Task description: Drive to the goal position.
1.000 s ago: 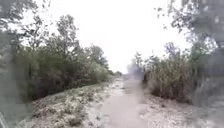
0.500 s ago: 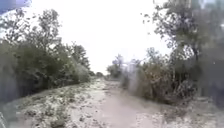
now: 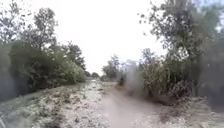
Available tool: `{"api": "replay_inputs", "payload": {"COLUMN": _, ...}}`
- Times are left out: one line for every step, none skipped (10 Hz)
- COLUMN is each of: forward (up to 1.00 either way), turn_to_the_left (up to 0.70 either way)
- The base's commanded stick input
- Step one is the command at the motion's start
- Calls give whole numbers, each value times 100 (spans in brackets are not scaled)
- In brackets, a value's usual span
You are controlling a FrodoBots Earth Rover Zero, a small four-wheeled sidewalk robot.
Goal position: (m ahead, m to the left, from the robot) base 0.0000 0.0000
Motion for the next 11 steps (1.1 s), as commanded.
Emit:
{"api": "replay_inputs", "payload": {"forward": 0, "turn_to_the_left": -45}}
{"api": "replay_inputs", "payload": {"forward": 0, "turn_to_the_left": -45}}
{"api": "replay_inputs", "payload": {"forward": 0, "turn_to_the_left": -45}}
{"api": "replay_inputs", "payload": {"forward": 0, "turn_to_the_left": -45}}
{"api": "replay_inputs", "payload": {"forward": 0, "turn_to_the_left": -45}}
{"api": "replay_inputs", "payload": {"forward": 0, "turn_to_the_left": -45}}
{"api": "replay_inputs", "payload": {"forward": 0, "turn_to_the_left": -45}}
{"api": "replay_inputs", "payload": {"forward": 0, "turn_to_the_left": -45}}
{"api": "replay_inputs", "payload": {"forward": 0, "turn_to_the_left": -45}}
{"api": "replay_inputs", "payload": {"forward": 0, "turn_to_the_left": -45}}
{"api": "replay_inputs", "payload": {"forward": 0, "turn_to_the_left": -45}}
